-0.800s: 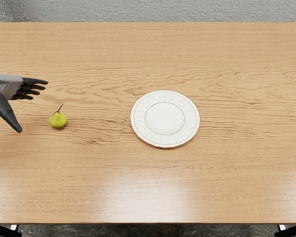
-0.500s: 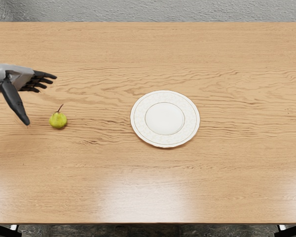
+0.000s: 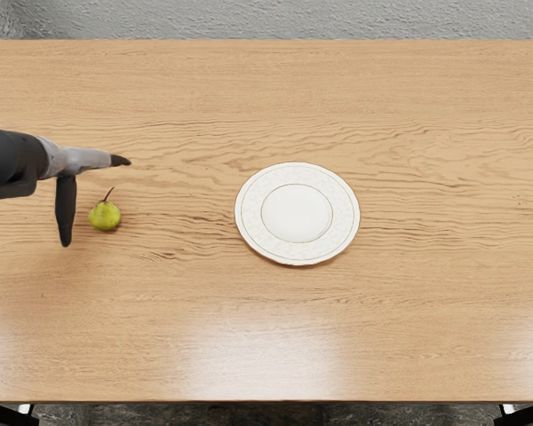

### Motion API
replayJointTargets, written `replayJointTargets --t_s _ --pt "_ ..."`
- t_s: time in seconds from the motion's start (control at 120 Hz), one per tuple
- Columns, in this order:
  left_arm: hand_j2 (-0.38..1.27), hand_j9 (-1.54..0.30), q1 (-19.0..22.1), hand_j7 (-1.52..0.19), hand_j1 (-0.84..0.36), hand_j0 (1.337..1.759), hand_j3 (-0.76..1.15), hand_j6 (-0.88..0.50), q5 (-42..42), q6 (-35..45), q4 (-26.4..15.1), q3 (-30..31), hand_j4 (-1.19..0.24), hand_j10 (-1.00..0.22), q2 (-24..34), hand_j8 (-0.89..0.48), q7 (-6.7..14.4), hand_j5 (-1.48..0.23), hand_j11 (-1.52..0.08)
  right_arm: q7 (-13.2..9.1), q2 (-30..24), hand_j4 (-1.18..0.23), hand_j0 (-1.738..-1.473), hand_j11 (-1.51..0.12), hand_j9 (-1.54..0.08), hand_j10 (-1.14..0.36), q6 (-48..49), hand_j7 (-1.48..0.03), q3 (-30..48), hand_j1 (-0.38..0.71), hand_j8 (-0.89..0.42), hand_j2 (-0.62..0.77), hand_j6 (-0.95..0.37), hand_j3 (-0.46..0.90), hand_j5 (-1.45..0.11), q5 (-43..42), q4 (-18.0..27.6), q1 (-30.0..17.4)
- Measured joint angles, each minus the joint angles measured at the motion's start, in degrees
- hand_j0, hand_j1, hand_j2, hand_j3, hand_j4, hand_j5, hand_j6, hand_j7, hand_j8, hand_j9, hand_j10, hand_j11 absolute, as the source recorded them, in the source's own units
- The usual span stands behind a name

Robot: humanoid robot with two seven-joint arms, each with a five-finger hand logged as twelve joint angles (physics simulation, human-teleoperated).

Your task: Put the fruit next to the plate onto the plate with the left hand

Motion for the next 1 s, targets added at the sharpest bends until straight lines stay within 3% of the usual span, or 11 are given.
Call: replayJointTargets --t_s 0.508,1.0 --pt "0.00 -0.01 3.9 -0.01 0.35 1.658 0.00 -0.01 8.1 11.4 -2.0 4.4 -0.01 -0.01 -2.3 -0.01 0.1 -0.01 -0.01 0.0 0.0 -0.02 -1.658 -0.03 -0.03 -0.02 0.0 -0.03 -0.1 -0.32 -0.02 0.00 -0.02 0.00 -0.03 0.0 0.0 0.0" --pt "0.03 -0.19 5.1 -0.19 0.18 1.658 0.00 -0.15 12.7 15.0 -0.8 5.8 -0.15 -0.15 -3.2 -0.15 0.1 -0.19 -0.19 0.0 0.0 -0.02 -1.658 -0.03 -0.03 -0.02 0.0 -0.03 -0.1 -0.32 -0.02 0.00 -0.02 0.00 -0.03 0.0 0.0 -0.1"
